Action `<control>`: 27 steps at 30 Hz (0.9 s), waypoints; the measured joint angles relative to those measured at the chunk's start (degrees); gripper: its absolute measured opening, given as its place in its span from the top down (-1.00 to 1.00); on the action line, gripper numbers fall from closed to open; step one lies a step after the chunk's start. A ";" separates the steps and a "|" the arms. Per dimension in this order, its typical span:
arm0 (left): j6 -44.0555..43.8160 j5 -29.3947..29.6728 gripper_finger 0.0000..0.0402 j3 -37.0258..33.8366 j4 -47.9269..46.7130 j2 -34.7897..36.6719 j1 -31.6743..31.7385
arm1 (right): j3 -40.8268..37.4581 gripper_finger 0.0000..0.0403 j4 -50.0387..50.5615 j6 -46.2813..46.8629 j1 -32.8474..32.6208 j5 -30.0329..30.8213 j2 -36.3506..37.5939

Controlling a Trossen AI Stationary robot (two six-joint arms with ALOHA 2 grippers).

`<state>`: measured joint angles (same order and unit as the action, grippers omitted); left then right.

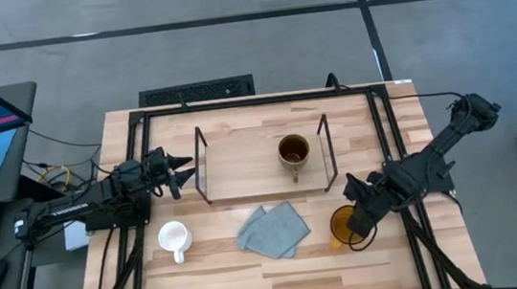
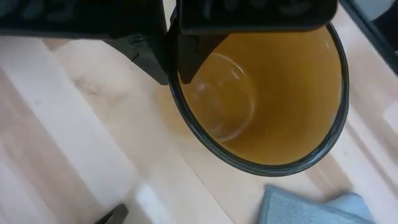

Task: Stack small to large cups/mugs on shelf
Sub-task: Put the yellow mug on the shelf

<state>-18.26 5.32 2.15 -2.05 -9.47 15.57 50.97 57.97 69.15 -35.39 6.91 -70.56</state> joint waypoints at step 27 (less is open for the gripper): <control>-1.07 -0.04 -0.07 -0.04 0.00 0.00 0.00 | 22.57 0.89 1.58 -34.09 19.80 -1.44 -0.03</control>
<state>-19.34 5.28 2.11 -2.05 -9.47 15.56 73.54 59.55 35.06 -15.58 5.47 -70.59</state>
